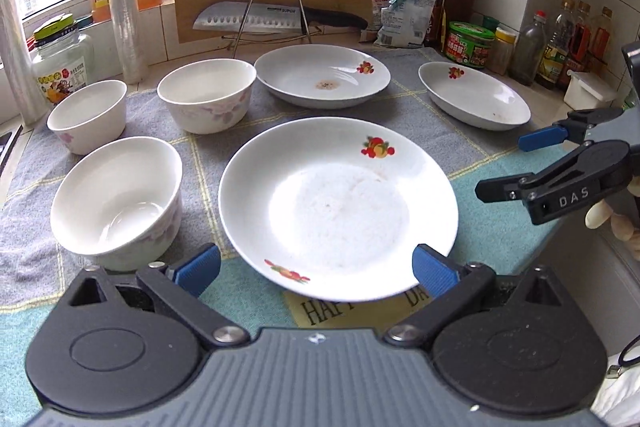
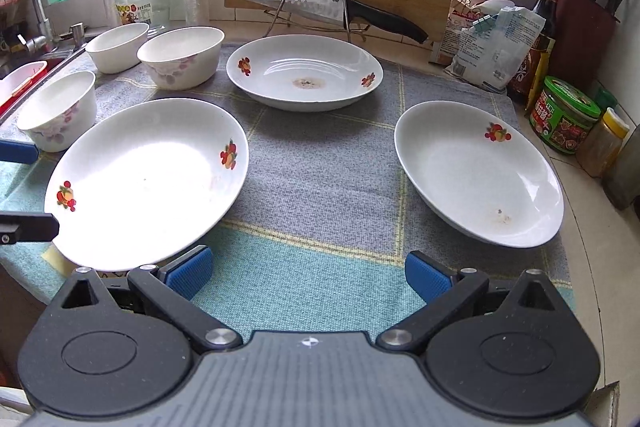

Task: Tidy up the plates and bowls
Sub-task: 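Move the right tool to the rim of the white floral plate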

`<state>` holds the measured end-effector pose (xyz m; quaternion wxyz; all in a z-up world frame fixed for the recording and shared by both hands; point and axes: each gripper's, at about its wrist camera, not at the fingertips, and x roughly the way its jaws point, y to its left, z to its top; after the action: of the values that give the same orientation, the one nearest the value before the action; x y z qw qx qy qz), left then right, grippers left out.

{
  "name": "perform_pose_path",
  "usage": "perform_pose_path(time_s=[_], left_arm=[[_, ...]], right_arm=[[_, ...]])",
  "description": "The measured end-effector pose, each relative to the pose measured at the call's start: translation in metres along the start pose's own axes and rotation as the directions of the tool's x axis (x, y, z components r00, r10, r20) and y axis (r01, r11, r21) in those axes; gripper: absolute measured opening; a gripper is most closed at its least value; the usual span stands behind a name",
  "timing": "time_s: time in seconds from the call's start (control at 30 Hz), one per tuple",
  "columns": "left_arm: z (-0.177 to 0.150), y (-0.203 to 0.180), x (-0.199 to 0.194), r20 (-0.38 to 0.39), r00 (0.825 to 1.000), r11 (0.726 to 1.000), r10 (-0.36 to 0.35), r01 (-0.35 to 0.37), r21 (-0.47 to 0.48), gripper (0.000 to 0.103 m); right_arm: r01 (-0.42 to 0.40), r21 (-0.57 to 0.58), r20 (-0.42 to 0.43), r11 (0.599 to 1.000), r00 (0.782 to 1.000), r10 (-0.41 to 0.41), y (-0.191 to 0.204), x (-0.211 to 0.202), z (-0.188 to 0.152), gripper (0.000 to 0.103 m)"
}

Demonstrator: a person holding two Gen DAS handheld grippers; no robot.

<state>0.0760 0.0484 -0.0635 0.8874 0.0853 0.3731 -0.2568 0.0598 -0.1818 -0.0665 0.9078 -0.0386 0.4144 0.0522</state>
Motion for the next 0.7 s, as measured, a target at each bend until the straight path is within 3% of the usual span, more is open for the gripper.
perform_pose_path(time_s=[0.17, 0.4, 0.7], left_arm=[[-0.02, 0.01, 0.005, -0.045, 0.999, 0.999, -0.018, 0.02, 0.045, 0.101], [-0.027, 0.008, 0.018, -0.049, 0.996, 0.991, -0.073, 0.078, 0.112, 0.101], [-0.02, 0.002, 0.035, -0.036, 0.996, 0.985, -0.081, 0.085, 0.15, 0.102]], right_arm=[[-0.019, 0.023, -0.022, 1.0, 1.0, 0.02, 0.015, 0.002, 0.004, 0.103], [-0.068, 0.068, -0.049, 0.995, 0.996, 0.071, 0.03, 0.006, 0.01, 0.103], [-0.121, 0.008, -0.105, 0.993, 0.987, 0.122, 0.042, 0.027, 0.021, 0.103]])
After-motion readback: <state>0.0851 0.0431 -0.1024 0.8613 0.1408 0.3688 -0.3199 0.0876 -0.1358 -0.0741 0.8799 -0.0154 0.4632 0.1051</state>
